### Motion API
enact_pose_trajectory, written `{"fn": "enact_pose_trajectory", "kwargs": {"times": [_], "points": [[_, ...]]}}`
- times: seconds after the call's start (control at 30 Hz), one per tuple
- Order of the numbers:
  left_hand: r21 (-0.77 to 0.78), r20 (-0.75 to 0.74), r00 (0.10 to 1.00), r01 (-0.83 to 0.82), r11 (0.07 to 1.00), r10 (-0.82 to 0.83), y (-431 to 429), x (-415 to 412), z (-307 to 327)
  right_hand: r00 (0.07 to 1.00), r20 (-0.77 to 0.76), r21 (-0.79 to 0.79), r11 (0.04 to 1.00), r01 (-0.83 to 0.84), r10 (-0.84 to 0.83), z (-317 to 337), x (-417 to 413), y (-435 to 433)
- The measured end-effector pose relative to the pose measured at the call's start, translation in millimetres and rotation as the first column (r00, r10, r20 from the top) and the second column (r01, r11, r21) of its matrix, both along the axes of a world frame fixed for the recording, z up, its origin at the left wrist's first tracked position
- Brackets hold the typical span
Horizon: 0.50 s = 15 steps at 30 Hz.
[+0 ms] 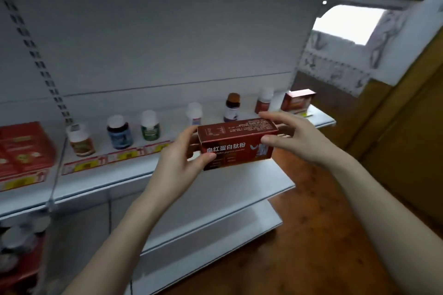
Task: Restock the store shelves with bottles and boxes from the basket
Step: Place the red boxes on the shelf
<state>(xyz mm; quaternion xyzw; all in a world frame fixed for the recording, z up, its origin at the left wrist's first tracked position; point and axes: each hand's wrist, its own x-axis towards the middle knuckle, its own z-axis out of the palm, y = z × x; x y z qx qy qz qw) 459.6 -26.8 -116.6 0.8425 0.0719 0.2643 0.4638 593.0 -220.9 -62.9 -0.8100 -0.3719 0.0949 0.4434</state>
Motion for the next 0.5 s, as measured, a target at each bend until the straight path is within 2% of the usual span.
{"fn": "enact_pose_trajectory", "kwargs": {"times": [0.2, 0.37, 0.5], "points": [[0.234, -0.031, 0.991, 0.137, 0.962, -0.134, -83.9, 94.7, -9.1, 0.981, 0.034, 0.0, 0.982, 0.189, -0.189, -19.8, 69.5, -101.0], [0.535, -0.175, 0.983, 0.146, 0.832, -0.06, -122.9, 166.9, -29.1, 0.949, 0.059, 0.002, 0.951, 0.31, -0.31, -35.9, 137.8, -151.2], [0.709, -0.163, 0.986, 0.146, 0.69, -0.041, -134.2, 232.5, -59.3, 0.918, 0.057, 0.036, 0.92, 0.391, -0.392, -40.3, 203.2, -170.9]]}}
